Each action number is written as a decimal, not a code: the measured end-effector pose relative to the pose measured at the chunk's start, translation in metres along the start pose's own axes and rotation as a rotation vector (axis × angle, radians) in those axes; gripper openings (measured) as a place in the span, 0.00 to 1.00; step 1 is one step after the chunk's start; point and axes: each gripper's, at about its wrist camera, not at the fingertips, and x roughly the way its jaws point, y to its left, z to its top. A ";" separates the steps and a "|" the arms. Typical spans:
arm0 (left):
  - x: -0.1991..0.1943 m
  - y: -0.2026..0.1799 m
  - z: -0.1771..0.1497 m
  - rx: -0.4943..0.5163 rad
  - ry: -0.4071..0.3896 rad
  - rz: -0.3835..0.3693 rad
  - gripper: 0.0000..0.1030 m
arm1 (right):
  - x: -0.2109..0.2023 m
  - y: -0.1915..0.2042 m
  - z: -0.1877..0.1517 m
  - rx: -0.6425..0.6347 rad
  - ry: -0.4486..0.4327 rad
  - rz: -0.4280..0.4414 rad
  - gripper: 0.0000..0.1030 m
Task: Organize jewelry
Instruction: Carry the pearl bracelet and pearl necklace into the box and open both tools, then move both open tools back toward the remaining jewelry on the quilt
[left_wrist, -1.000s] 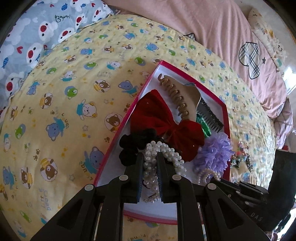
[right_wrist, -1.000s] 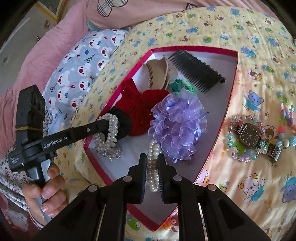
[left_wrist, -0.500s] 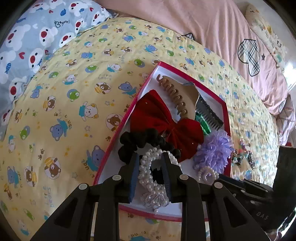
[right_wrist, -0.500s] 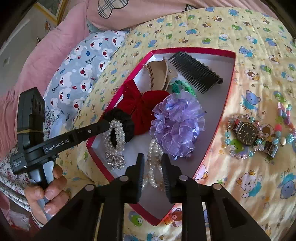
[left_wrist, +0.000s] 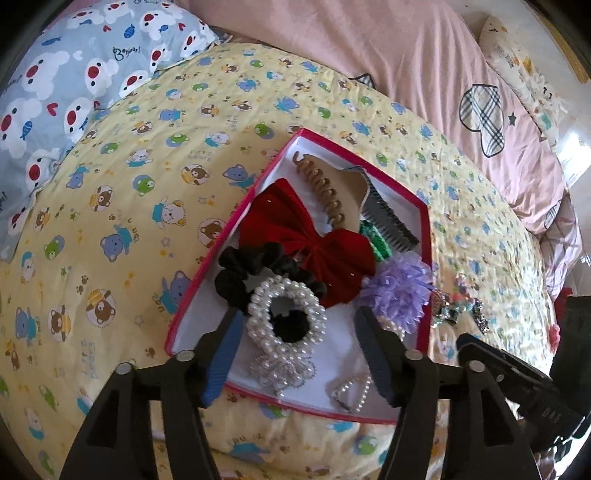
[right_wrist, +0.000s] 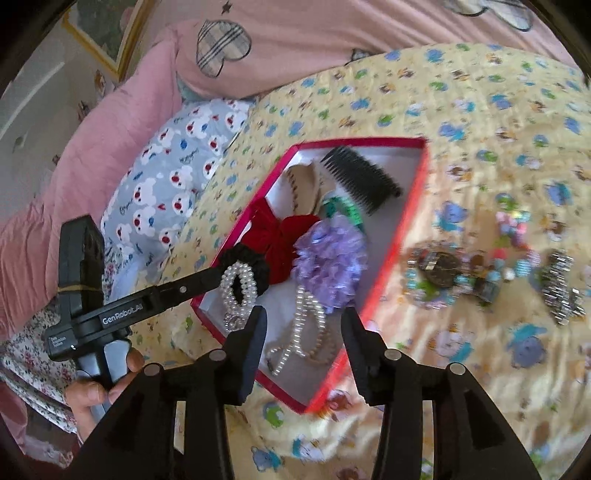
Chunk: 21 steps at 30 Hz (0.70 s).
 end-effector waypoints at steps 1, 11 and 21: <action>-0.002 -0.003 -0.002 -0.001 0.001 -0.008 0.64 | -0.006 -0.004 -0.001 0.009 -0.011 -0.009 0.43; -0.018 -0.037 -0.009 0.071 0.005 -0.051 0.64 | -0.071 -0.063 -0.011 0.123 -0.118 -0.123 0.44; -0.015 -0.075 -0.013 0.148 0.029 -0.087 0.64 | -0.101 -0.114 -0.020 0.220 -0.161 -0.218 0.44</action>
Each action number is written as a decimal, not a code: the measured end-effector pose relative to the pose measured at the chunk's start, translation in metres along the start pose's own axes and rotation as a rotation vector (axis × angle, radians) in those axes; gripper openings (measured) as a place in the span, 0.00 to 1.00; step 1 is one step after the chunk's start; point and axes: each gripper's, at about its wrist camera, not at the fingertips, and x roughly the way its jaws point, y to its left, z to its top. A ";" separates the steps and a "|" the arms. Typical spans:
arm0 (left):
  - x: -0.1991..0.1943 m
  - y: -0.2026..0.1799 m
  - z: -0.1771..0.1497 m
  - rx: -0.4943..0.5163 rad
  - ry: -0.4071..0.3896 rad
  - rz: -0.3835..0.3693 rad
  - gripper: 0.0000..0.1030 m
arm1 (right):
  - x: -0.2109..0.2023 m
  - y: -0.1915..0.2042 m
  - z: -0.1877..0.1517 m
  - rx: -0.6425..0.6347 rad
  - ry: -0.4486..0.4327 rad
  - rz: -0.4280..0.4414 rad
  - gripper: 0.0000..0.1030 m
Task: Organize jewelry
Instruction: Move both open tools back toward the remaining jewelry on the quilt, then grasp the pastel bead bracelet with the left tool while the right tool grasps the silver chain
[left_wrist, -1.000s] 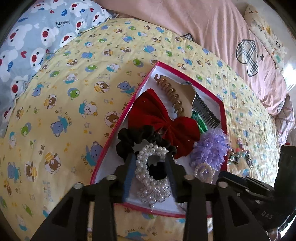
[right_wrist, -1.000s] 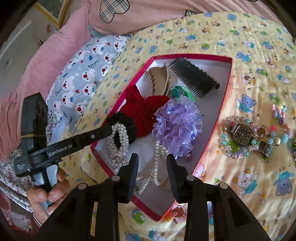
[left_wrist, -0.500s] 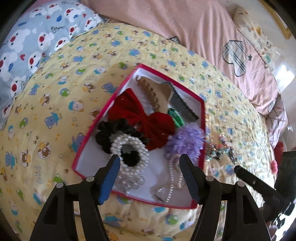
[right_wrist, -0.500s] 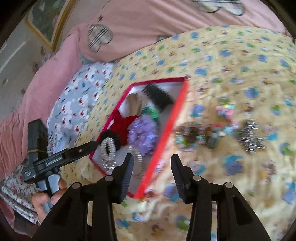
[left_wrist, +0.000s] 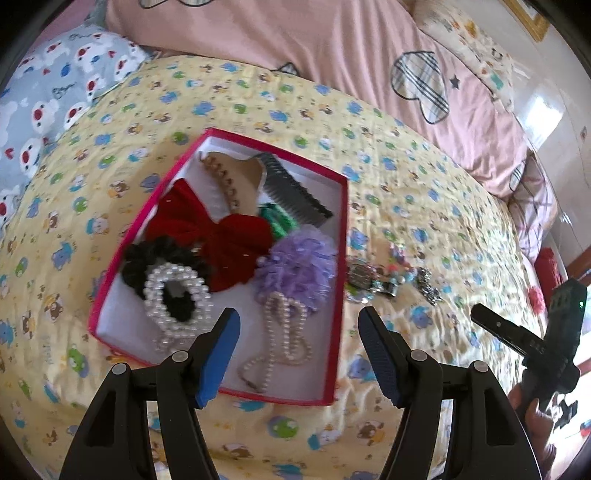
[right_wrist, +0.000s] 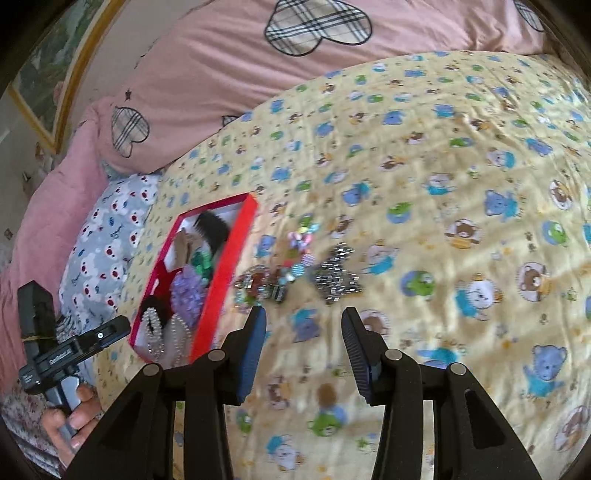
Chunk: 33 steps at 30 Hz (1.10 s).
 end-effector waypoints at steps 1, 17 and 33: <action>0.002 -0.004 0.001 0.006 0.002 -0.002 0.64 | 0.001 -0.001 0.001 -0.001 0.001 -0.005 0.44; 0.042 -0.036 0.014 0.054 0.057 -0.002 0.64 | 0.068 0.007 0.014 -0.162 0.100 -0.138 0.50; 0.138 -0.112 0.054 0.198 0.135 -0.036 0.64 | 0.032 -0.036 0.027 -0.068 0.037 -0.121 0.11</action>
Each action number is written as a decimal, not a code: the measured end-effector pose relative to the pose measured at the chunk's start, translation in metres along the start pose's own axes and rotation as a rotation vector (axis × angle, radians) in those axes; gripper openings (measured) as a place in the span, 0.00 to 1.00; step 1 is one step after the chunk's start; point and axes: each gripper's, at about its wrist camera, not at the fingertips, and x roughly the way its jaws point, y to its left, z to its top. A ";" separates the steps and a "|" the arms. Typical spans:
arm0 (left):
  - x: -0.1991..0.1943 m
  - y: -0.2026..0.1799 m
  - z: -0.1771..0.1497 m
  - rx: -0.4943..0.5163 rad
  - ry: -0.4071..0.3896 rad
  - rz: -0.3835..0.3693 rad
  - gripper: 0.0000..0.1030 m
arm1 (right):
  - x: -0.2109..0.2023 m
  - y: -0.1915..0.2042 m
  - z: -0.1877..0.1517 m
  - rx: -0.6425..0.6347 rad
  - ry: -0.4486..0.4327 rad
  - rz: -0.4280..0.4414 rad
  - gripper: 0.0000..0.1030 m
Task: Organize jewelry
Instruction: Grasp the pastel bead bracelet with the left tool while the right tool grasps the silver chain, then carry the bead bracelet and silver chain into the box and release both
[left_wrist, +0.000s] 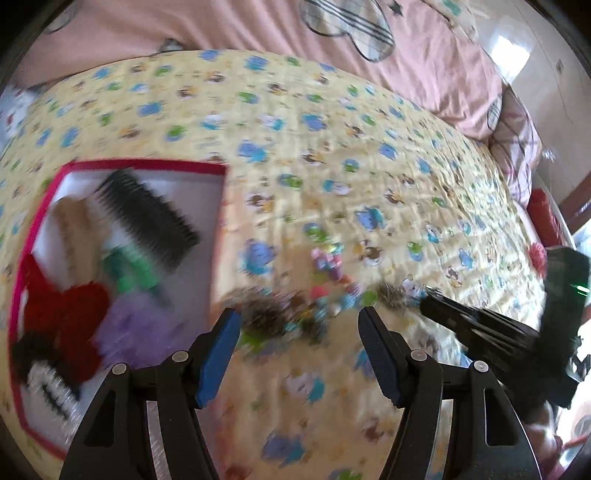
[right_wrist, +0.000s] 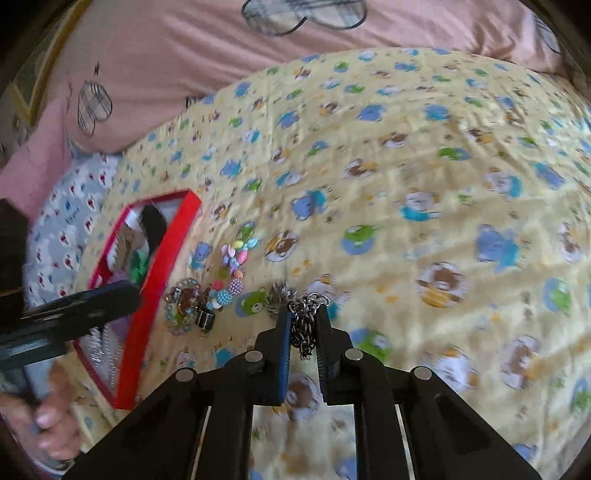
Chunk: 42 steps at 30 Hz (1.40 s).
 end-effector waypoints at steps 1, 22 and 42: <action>0.010 -0.004 0.004 0.007 0.015 0.003 0.64 | -0.003 -0.003 0.001 0.010 -0.006 0.006 0.11; 0.027 -0.027 0.016 0.071 -0.026 -0.045 0.15 | -0.058 0.006 0.016 0.047 -0.122 0.151 0.11; -0.143 0.055 -0.068 -0.108 -0.228 -0.062 0.15 | -0.098 0.121 0.019 -0.159 -0.181 0.288 0.09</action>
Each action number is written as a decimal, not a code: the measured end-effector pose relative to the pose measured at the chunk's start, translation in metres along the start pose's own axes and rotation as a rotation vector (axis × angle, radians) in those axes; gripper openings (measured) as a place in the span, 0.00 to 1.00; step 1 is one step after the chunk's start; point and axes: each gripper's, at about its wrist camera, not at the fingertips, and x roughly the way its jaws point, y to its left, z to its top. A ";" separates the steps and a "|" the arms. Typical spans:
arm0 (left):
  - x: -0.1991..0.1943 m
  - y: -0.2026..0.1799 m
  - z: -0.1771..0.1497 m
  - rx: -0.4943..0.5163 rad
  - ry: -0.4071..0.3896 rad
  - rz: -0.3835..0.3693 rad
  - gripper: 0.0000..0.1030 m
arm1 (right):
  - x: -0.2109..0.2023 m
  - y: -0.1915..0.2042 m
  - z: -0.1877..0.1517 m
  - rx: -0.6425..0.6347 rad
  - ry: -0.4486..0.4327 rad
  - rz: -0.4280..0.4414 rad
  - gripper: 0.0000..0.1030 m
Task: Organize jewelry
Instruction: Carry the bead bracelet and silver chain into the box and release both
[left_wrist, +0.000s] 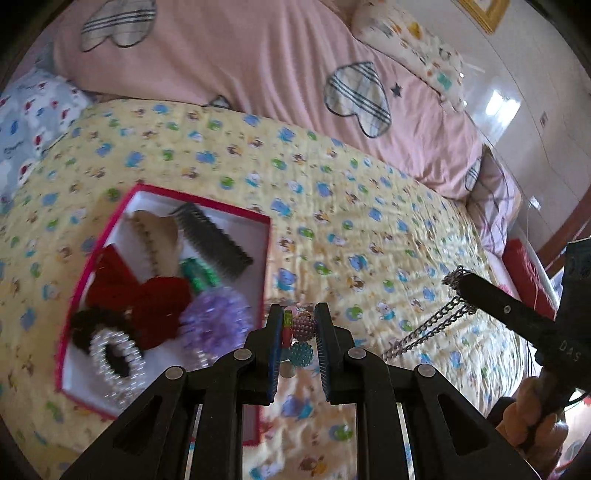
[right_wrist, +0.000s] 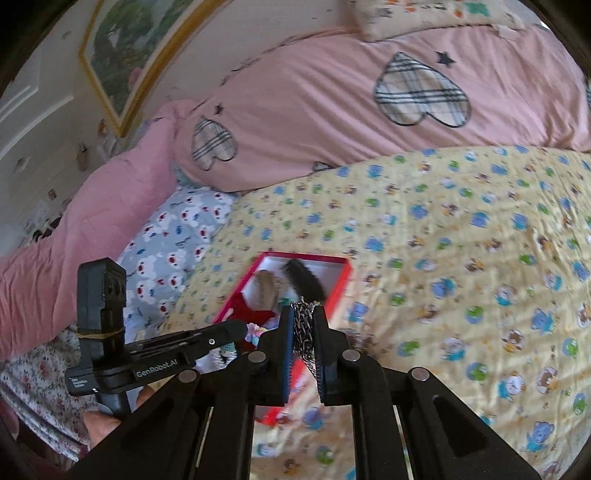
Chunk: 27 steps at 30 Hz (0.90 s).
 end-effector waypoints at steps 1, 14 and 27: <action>-0.005 0.006 -0.002 -0.013 -0.002 0.000 0.15 | 0.002 0.006 0.001 -0.008 0.002 0.009 0.09; -0.056 0.069 -0.018 -0.131 -0.046 0.075 0.15 | 0.045 0.065 -0.006 -0.084 0.081 0.115 0.09; -0.059 0.108 -0.031 -0.192 -0.026 0.122 0.15 | 0.100 0.104 -0.036 -0.141 0.201 0.161 0.09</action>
